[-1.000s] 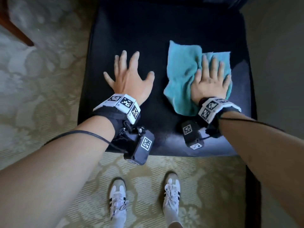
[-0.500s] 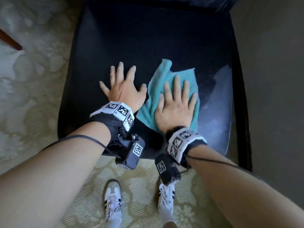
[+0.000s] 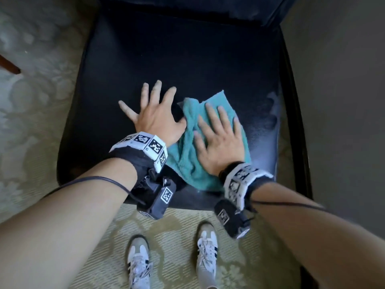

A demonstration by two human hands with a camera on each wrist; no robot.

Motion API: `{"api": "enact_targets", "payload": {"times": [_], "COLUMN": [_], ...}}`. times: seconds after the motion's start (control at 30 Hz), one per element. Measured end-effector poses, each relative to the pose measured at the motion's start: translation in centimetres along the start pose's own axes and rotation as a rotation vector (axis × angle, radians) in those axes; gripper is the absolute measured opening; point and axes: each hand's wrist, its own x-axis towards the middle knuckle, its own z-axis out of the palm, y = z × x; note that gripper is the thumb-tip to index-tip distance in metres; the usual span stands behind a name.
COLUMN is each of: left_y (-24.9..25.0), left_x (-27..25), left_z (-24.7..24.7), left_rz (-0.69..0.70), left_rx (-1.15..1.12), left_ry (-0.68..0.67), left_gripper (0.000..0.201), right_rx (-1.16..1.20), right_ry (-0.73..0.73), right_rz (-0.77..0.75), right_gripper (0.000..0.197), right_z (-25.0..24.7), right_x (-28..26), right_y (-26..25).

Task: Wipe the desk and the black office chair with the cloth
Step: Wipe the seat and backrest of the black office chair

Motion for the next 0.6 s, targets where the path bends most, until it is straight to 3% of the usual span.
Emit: {"api": "enact_targets", "payload": {"times": [0.1, 0.17, 0.23, 0.3, 0.4, 0.5, 0.6], "left_y": [2.1, 3.4, 4.4, 5.2, 6.0, 6.4, 5.9], "left_x": [0.7, 0.9, 0.6, 0.4, 1.2, 2.2, 1.7], "left_z": [0.1, 0.5, 1.0, 1.4, 1.0, 1.4, 1.9], "left_rz": [0.016, -0.004, -0.001, 0.065, 0.108, 0.105, 0.091], "left_rx": [-0.046, -0.07, -0.044, -0.017, -0.027, -0.04, -0.002], "left_ry": [-0.094, -0.124, -0.129, -0.142, -0.201, -0.196, -0.184], "left_gripper": [0.093, 0.096, 0.097, 0.095, 0.091, 0.088, 0.085], "right_rx": [0.154, 0.234, 0.148, 0.134, 0.172, 0.391, 0.266], "right_ry": [0.039, 0.134, 0.292, 0.304, 0.286, 0.252, 0.317], "right_rz": [0.372, 0.559, 0.611, 0.624, 0.701, 0.727, 0.706], "right_gripper": [0.054, 0.054, 0.056, 0.06, 0.061, 0.061, 0.06], "right_z": [-2.1, -1.6, 0.2, 1.7, 0.2, -2.6, -1.0], "right_x": [4.2, 4.6, 2.3, 0.3, 4.0, 9.6, 7.1], "right_y": [7.0, 7.7, 4.7, 2.4, 5.3, 9.9, 8.9]}}
